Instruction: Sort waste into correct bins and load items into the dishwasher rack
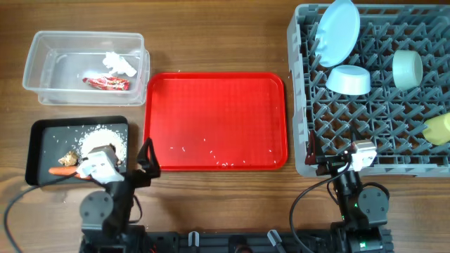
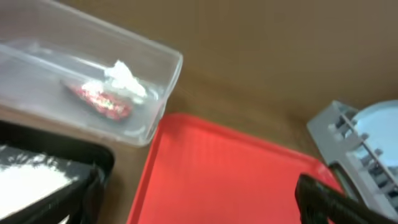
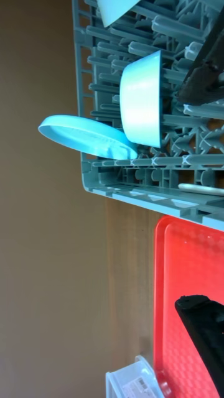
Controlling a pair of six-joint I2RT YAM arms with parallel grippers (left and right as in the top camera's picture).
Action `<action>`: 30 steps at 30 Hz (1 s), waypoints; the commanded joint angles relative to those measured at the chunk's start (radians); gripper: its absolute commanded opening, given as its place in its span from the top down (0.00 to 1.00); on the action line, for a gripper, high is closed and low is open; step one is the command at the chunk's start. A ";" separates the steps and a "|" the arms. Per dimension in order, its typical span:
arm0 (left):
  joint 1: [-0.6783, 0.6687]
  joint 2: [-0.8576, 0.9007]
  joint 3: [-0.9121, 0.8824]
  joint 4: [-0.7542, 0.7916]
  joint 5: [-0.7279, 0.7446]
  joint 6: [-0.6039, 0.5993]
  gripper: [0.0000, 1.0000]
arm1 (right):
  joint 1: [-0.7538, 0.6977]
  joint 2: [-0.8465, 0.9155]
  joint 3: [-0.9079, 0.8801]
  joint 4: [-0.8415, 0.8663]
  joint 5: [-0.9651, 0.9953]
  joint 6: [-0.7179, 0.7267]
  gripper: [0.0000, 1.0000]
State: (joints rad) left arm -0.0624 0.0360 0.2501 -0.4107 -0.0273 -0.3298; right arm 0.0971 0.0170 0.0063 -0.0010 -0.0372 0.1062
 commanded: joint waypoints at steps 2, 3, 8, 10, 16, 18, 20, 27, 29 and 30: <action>0.010 -0.033 -0.148 0.251 0.015 0.010 0.00 | 0.001 -0.012 -0.001 0.003 -0.016 -0.014 0.00; 0.010 -0.033 -0.169 0.301 0.015 0.016 0.00 | 0.001 -0.012 -0.001 0.003 -0.016 -0.014 0.00; 0.011 -0.033 -0.245 0.332 0.068 0.092 0.00 | 0.001 -0.012 -0.001 0.003 -0.016 -0.014 0.00; 0.010 -0.033 -0.245 0.336 0.072 0.132 0.00 | 0.001 -0.012 -0.001 0.003 -0.016 -0.014 0.00; 0.010 -0.033 -0.245 0.336 0.079 0.136 0.00 | 0.001 -0.012 -0.001 0.003 -0.016 -0.014 0.00; 0.010 -0.032 -0.245 0.336 0.079 0.136 0.00 | 0.001 -0.012 -0.001 0.003 -0.016 -0.014 0.00; 0.010 -0.032 -0.245 0.336 0.079 0.136 0.00 | 0.001 -0.012 -0.001 0.003 -0.016 -0.014 0.00; 0.010 -0.031 -0.245 0.336 0.079 0.136 0.00 | 0.001 -0.012 -0.001 0.003 -0.016 -0.014 0.00; 0.010 -0.031 -0.245 0.336 0.079 0.136 0.00 | 0.001 -0.012 -0.001 0.003 -0.016 -0.014 0.00; 0.010 -0.031 -0.245 0.336 0.079 0.136 0.00 | 0.001 -0.012 -0.001 0.003 -0.016 -0.014 0.00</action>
State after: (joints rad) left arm -0.0586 0.0135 0.0124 -0.0738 0.0288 -0.2176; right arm 0.0971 0.0154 0.0063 -0.0013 -0.0372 0.1062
